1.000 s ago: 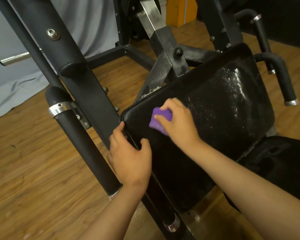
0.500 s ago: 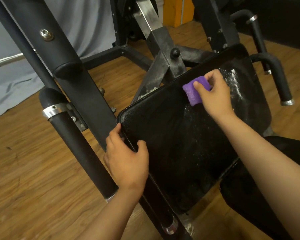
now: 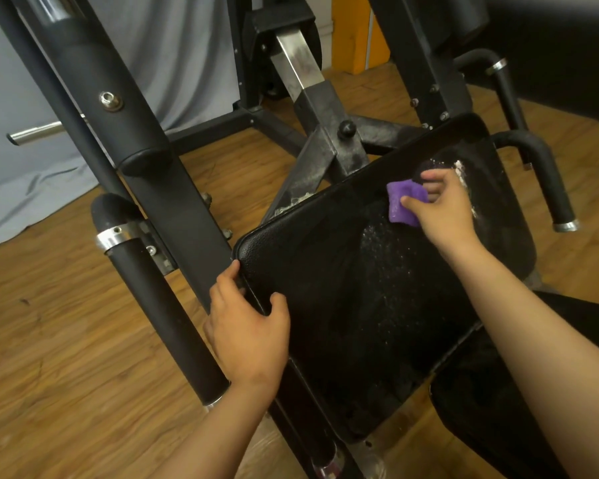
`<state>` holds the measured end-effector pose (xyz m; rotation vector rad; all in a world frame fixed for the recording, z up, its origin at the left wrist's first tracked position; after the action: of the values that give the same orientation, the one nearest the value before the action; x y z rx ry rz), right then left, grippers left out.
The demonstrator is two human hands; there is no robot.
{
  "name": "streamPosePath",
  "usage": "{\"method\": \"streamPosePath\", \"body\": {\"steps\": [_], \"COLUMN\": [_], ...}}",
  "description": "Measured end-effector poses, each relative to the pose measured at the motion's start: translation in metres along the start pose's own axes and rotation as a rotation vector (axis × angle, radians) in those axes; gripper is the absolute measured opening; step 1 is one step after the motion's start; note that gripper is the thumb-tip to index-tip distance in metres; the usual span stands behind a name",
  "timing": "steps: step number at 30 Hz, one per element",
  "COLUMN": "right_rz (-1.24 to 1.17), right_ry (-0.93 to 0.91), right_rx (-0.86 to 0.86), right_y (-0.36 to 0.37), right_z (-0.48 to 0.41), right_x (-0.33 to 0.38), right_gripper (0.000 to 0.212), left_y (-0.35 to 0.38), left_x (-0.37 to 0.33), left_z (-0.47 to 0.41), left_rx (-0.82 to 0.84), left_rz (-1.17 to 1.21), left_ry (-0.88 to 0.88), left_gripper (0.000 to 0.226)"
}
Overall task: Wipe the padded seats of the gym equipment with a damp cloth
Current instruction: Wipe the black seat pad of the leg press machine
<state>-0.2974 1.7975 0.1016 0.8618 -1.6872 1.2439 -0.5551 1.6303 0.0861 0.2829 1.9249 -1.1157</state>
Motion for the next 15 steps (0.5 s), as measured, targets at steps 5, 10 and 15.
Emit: {"method": "streamPosePath", "body": {"steps": [5, 10, 15], "right_rz": [0.096, 0.156, 0.285], "right_ry": [-0.034, -0.166, -0.264], "right_rx": [0.098, 0.498, 0.477], "right_y": [0.022, 0.062, 0.053], "right_z": [0.027, 0.094, 0.09], "right_x": [0.003, 0.012, 0.004], "right_gripper": [0.037, 0.028, 0.027], "left_y": [0.0, 0.001, 0.002], "left_x": [0.0, 0.003, 0.005], "left_z": [0.001, 0.002, 0.0], "left_rx": [-0.025, -0.033, -0.043], "left_rz": [-0.027, -0.036, -0.017], "left_ry": [0.02, 0.012, 0.012], "left_gripper": [0.059, 0.056, 0.056]}}
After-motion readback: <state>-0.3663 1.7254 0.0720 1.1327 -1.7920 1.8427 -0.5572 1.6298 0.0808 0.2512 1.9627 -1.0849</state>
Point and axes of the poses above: each hand's wrist, its own z-axis away from the middle knuckle, its own y-axis out of the palm, x = y × z, the point moved 4 cm from there along -z, towards the middle knuckle, and after that the axes turned 1 degree about x, right-handed, at the moved point
